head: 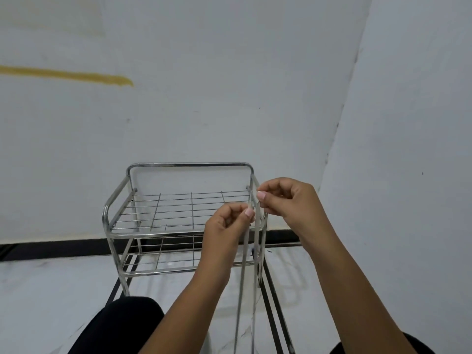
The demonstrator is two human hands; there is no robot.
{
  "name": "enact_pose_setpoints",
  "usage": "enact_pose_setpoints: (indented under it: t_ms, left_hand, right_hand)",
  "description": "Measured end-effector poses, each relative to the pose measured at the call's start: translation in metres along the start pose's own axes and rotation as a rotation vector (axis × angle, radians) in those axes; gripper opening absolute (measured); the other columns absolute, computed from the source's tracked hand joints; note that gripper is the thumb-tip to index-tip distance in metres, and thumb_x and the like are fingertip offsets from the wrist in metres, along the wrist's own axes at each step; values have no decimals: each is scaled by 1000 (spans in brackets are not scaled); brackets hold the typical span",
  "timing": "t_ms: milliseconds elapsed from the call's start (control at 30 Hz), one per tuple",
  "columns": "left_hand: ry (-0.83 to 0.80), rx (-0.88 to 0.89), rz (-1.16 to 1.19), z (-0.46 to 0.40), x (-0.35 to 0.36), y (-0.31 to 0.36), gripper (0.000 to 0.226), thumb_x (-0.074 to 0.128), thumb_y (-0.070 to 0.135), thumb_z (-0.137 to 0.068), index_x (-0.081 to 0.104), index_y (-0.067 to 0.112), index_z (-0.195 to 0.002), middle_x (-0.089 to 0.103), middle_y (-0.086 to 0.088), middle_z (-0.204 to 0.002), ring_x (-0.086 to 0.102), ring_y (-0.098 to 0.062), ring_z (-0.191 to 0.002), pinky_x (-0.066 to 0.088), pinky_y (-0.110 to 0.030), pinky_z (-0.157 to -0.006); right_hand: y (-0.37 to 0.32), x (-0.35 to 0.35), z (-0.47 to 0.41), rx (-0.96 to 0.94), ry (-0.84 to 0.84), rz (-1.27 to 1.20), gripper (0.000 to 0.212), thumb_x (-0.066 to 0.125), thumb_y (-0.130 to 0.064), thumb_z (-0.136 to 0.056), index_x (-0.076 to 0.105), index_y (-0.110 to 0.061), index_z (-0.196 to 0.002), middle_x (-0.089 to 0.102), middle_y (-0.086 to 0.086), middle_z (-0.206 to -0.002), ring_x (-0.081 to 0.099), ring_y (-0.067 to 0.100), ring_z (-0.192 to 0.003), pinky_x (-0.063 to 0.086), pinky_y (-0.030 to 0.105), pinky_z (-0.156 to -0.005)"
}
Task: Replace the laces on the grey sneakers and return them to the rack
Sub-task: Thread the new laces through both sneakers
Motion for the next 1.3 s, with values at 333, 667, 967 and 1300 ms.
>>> enact_pose_setpoints:
  t_ms: [333,667,967,1300]
  left_hand:
    - [-19,-33,33,4,2,4,13,66,15,-88,71,8,-97,74,-10,-92,71,-24,-88,57,-29,-70]
    - [-7,-55,13,4,2,5,12,68,16,-86,73,9,-95,75,-7,-88,72,-19,-82,55,-21,-66]
    - [-2,-2,-78,3,3,10,13,69,13,-85,73,7,-96,75,-3,-85,71,-8,-77,53,-13,-65]
    - [-41,-24,-54,3,4,15,5,66,10,-87,71,10,-89,73,6,-71,68,0,-65,50,-11,-59]
  right_hand:
    - [-5,-1,6,22,-49,-20,7,74,-8,-81,73,-9,-88,73,17,-83,68,20,-75,59,40,-81]
    - [-2,1,8,48,-70,-33,7,76,-11,-80,73,-11,-87,74,12,-81,70,20,-77,60,38,-81]
    - [-5,-1,9,46,-62,-49,9,75,-10,-80,73,-8,-88,73,13,-82,70,17,-76,60,35,-80]
    - [-6,-4,12,34,-64,-113,13,72,-14,-84,74,-10,-97,72,6,-78,69,14,-76,60,27,-75]
Point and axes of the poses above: each hand's wrist, its own z-axis away from the middle knuckle, its own x-axis out of the palm, y = z × x, the point moved 7 cm from there along -z, towards the middle knuckle
